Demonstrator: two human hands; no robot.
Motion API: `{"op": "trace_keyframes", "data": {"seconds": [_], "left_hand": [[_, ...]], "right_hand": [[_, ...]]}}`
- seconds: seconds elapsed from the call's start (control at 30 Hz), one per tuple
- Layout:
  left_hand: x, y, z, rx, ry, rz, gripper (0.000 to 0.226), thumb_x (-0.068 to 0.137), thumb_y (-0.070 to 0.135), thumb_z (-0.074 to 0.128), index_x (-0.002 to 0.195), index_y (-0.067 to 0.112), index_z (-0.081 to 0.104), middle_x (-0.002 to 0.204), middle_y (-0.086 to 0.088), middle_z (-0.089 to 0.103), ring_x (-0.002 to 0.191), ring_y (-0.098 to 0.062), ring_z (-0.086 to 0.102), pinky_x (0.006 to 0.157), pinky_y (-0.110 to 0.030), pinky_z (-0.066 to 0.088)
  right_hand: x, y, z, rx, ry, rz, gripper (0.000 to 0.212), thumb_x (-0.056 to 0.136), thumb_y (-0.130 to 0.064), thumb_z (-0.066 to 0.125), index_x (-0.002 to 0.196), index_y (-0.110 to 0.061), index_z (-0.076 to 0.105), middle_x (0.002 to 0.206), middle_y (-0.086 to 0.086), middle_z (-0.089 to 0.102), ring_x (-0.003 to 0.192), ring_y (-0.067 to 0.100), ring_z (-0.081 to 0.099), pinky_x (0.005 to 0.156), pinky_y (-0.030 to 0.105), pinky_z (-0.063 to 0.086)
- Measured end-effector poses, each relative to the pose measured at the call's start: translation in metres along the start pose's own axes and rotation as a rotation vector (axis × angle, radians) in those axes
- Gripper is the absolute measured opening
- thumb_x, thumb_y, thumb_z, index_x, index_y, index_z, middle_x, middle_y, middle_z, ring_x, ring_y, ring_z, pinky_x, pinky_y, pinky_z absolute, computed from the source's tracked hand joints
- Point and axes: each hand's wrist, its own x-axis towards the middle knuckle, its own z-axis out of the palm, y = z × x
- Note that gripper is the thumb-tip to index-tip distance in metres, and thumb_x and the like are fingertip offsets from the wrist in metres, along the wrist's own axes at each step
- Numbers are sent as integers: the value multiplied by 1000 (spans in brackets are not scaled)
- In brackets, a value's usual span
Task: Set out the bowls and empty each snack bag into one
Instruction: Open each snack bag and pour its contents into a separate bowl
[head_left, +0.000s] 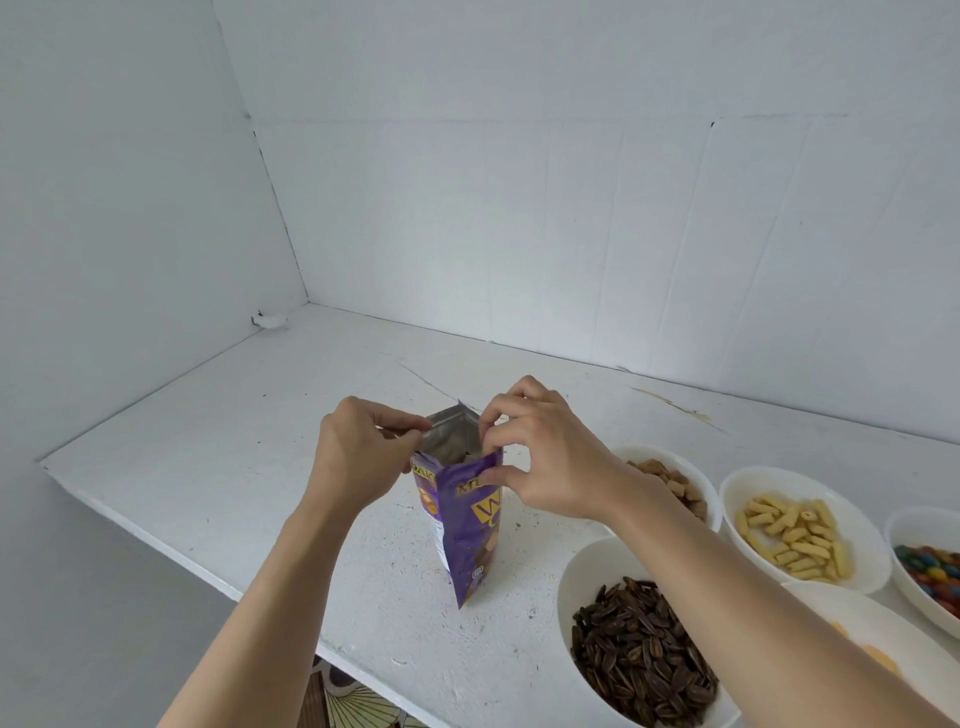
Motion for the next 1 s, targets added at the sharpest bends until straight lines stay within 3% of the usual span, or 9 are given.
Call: {"op": "trace_keyframes", "data": {"seconds": [0.13, 0.27, 0.4, 0.53, 0.63, 0.77, 0.9, 1.0], "left_hand": [[4, -3, 2, -49, 8, -13, 25, 87, 3, 70, 78, 23, 82, 48, -1, 66, 45, -5, 59, 48, -11, 43], [3, 9, 5, -165, -41, 47, 30, 86, -2, 67, 76, 22, 82, 59, -1, 71, 47, -8, 58, 59, -24, 50], [6, 29, 2, -435, -57, 132, 22, 91, -2, 68, 84, 13, 81, 79, 1, 75, 58, -9, 53, 59, -21, 44], [9, 41, 10, -576, -126, 186, 18, 96, 5, 66, 90, 15, 79, 88, -8, 71, 73, -27, 53, 73, -40, 45], [5, 56, 23, -645, -177, 225, 13, 101, 16, 63, 101, 17, 75, 98, -22, 66, 74, -30, 50, 75, -45, 43], [-9, 73, 45, -663, -336, 258, 32, 99, 47, 56, 127, 36, 65, 121, -9, 69, 102, -28, 68, 92, -46, 53], [-27, 91, 71, -605, -409, 336, 36, 103, 44, 46, 137, 40, 55, 117, 0, 71, 113, -20, 68, 101, -43, 51], [-38, 103, 90, -605, -501, 381, 45, 100, 43, 56, 143, 41, 46, 122, -1, 68, 117, -20, 67, 98, -43, 54]], "right_hand": [[0, -5, -8, -106, -42, -29, 18, 82, -38, 79, 75, -26, 67, 107, -19, 57, 111, 7, 38, 96, 37, 31], [1, -16, -15, -113, -33, -87, 26, 82, -43, 78, 73, -23, 64, 110, -14, 55, 118, 8, 38, 99, 34, 27], [-4, -20, -32, -77, 85, -139, 19, 87, -31, 76, 76, -23, 62, 111, -10, 51, 116, 13, 41, 102, 37, 33], [-10, -19, -52, -23, 229, -107, 30, 89, -17, 72, 75, -26, 47, 109, -7, 53, 110, 16, 45, 100, 40, 39], [-22, -8, -67, 7, 299, -32, 20, 91, -14, 70, 80, -21, 55, 107, -8, 53, 103, 12, 45, 99, 38, 40], [-40, 4, -85, 3, 390, 43, 14, 93, -16, 69, 84, -19, 58, 106, -5, 56, 99, 10, 48, 96, 29, 37], [-60, 13, -107, -61, 505, 72, 30, 92, -14, 67, 83, -30, 43, 101, -2, 56, 94, 16, 50, 90, 28, 35], [-78, 25, -126, -102, 556, 124, 21, 93, -17, 65, 83, -25, 48, 97, -7, 54, 90, 12, 47, 88, 33, 35]]}}
